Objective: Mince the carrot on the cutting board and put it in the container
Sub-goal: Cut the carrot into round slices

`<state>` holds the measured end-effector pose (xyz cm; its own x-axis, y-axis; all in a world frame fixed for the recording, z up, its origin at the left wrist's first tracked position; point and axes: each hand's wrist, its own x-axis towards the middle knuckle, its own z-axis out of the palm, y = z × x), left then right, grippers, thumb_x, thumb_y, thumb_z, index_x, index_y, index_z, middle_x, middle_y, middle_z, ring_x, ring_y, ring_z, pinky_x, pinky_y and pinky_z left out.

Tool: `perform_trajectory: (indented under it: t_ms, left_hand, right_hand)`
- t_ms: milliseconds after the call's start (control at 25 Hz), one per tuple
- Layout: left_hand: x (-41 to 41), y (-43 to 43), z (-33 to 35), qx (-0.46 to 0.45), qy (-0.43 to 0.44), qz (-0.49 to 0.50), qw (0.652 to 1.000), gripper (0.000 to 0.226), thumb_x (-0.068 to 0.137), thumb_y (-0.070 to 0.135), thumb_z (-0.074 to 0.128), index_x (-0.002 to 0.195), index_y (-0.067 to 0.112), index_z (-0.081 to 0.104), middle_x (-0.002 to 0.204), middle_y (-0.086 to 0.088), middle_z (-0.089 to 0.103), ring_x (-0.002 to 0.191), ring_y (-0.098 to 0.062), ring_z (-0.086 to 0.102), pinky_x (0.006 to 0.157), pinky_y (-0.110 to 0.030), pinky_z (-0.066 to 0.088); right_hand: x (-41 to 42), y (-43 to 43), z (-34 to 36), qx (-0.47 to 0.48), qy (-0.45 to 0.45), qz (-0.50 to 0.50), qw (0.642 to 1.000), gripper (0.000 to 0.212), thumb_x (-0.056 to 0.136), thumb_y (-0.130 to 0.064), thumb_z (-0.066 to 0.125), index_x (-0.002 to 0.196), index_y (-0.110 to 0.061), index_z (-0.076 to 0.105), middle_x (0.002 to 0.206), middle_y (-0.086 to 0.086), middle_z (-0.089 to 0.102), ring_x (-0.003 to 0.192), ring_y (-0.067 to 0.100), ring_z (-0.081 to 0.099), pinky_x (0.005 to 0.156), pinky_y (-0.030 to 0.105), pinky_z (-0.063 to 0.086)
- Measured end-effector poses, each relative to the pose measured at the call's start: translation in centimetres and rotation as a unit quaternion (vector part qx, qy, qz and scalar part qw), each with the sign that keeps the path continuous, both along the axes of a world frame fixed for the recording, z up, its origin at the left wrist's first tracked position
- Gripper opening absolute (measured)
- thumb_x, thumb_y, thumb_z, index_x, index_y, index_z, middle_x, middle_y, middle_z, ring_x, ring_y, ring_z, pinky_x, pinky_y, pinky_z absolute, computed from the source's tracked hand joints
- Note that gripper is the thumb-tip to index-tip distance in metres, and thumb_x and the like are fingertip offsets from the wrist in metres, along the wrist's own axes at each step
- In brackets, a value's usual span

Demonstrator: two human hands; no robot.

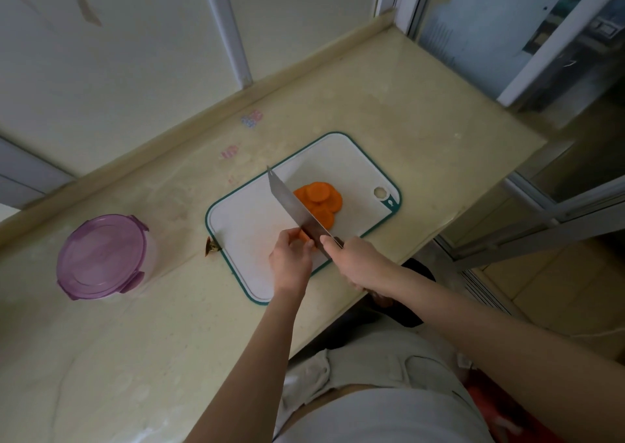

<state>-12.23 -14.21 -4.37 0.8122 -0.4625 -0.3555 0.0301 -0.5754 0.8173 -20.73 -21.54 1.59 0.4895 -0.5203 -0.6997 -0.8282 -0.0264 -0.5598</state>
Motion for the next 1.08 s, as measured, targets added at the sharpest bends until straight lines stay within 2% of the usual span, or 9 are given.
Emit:
perform_trajectory:
  t_ms: [120, 280, 440, 680, 840, 920, 1080]
  left_hand:
    - [0.0, 0.1, 0.1, 0.002, -0.005, -0.003, 1.0, 0.024, 0.09, 0.013, 0.06, 0.114, 0.01, 0.056, 0.103, 0.003, 0.059, 0.096, -0.007, 0.052, 0.082, -0.014, 0.039]
    - [-0.2, 0.2, -0.3, -0.008, 0.0, -0.006, 1.0, 0.024, 0.088, 0.015, 0.063, 0.111, 0.01, 0.057, 0.107, -0.001, 0.063, 0.097, -0.01, 0.056, 0.084, -0.019, 0.043]
    - [-0.1, 0.2, -0.4, -0.009, -0.008, -0.006, 1.0, 0.023, 0.088, 0.015, 0.063, 0.11, 0.009, 0.057, 0.107, -0.002, 0.064, 0.093, -0.009, 0.055, 0.085, -0.02, 0.043]
    - [0.2, 0.4, -0.8, -0.012, -0.03, -0.007, 0.999, 0.024, 0.087, 0.014, 0.065, 0.109, 0.008, 0.057, 0.106, -0.004, 0.065, 0.096, -0.012, 0.057, 0.087, -0.023, 0.044]
    - [1.1, 0.2, -1.1, 0.005, -0.036, -0.008, 0.999, 0.023, 0.085, 0.015, 0.066, 0.106, 0.01, 0.058, 0.104, -0.006, 0.065, 0.1, -0.02, 0.059, 0.09, -0.029, 0.046]
    - [1.2, -0.1, -0.8, 0.007, -0.034, -0.007, 0.999, 0.021, 0.086, 0.014, 0.064, 0.106, 0.01, 0.057, 0.104, -0.006, 0.065, 0.1, -0.02, 0.059, 0.088, -0.028, 0.045]
    - [1.2, -0.9, -0.1, 0.019, -0.02, -0.004, 1.0, 0.023, 0.089, 0.013, 0.06, 0.111, 0.009, 0.057, 0.105, -0.004, 0.062, 0.095, -0.014, 0.054, 0.082, -0.021, 0.04]
  right_hand:
    - [-2.0, 0.4, -0.4, -0.014, 0.01, 0.019, 1.0, 0.05, 0.098, -0.051, 0.035, 0.064, -0.015, 0.042, 0.063, 0.002, 0.045, 0.056, 0.014, 0.044, 0.054, 0.026, 0.037]
    - [-3.1, 1.2, -2.2, -0.051, 0.046, 0.038, 0.997, 0.05, 0.098, -0.05, 0.035, 0.062, -0.015, 0.041, 0.064, 0.002, 0.045, 0.055, 0.015, 0.043, 0.049, 0.025, 0.033]
    - [-2.9, 1.5, -2.5, -0.073, 0.047, 0.033, 0.996, 0.051, 0.099, -0.048, 0.035, 0.061, -0.014, 0.04, 0.064, 0.002, 0.046, 0.054, 0.015, 0.042, 0.047, 0.025, 0.029]
    - [-2.7, 1.4, -2.6, -0.062, 0.031, 0.026, 0.997, 0.05, 0.099, -0.046, 0.036, 0.06, -0.015, 0.042, 0.062, 0.001, 0.046, 0.052, 0.014, 0.043, 0.047, 0.025, 0.03]
    - [-2.0, 1.0, -2.4, -0.05, 0.024, 0.023, 0.998, 0.048, 0.099, -0.047, 0.037, 0.063, -0.015, 0.044, 0.068, 0.004, 0.051, 0.06, 0.017, 0.048, 0.048, 0.024, 0.031]
    - [-1.8, 0.3, -2.2, -0.032, 0.025, 0.013, 0.999, 0.048, 0.098, -0.049, 0.036, 0.064, -0.015, 0.042, 0.072, 0.006, 0.051, 0.063, 0.019, 0.049, 0.049, 0.024, 0.034]
    - [-1.3, -0.5, -1.7, 0.014, 0.018, -0.005, 1.0, 0.049, 0.096, -0.054, 0.035, 0.069, -0.014, 0.045, 0.067, 0.004, 0.05, 0.057, 0.017, 0.049, 0.05, 0.026, 0.041]
